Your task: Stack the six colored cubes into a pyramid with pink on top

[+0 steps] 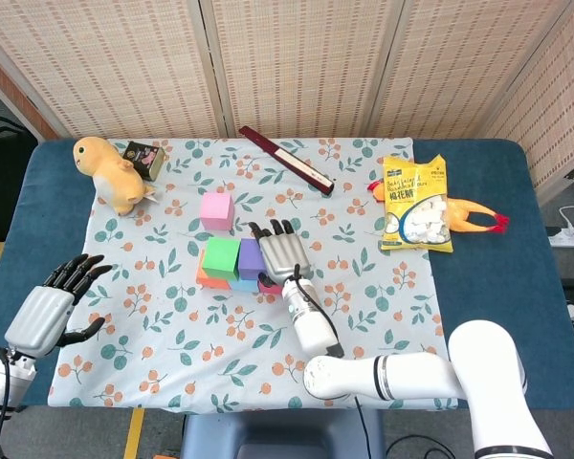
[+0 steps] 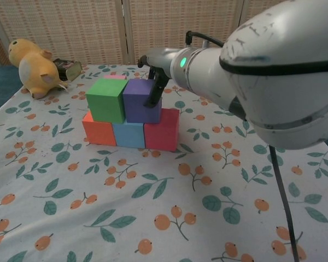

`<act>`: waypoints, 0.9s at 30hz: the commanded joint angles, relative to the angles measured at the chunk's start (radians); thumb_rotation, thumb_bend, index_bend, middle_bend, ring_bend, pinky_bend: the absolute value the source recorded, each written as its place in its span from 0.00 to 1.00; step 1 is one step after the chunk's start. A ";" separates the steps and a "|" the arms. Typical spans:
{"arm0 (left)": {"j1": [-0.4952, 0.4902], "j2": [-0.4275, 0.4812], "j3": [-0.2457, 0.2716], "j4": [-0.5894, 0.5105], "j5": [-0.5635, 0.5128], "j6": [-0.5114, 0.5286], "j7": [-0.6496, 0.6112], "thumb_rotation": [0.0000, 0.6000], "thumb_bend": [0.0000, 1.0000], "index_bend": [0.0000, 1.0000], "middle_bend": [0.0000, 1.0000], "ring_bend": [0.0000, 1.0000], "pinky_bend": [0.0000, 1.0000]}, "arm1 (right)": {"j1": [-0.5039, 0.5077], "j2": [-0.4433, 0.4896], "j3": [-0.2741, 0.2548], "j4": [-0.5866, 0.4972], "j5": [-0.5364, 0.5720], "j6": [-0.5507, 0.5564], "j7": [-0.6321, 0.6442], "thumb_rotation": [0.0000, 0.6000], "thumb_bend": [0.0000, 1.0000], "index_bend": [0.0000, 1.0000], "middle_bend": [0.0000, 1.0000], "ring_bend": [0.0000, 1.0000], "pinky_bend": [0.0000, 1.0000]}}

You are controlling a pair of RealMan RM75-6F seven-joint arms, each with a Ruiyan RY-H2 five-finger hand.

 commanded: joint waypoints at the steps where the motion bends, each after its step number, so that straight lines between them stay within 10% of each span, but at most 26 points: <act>1: 0.000 0.001 0.000 -0.001 0.000 0.000 0.001 1.00 0.30 0.13 0.05 0.00 0.16 | 0.000 -0.003 -0.002 0.000 -0.007 0.008 0.001 1.00 0.21 0.00 0.30 0.06 0.04; 27: 0.003 0.007 0.004 -0.008 0.007 0.000 -0.004 1.00 0.30 0.12 0.04 0.00 0.16 | -0.006 -0.011 -0.002 -0.010 -0.020 0.021 -0.005 1.00 0.21 0.00 0.31 0.07 0.04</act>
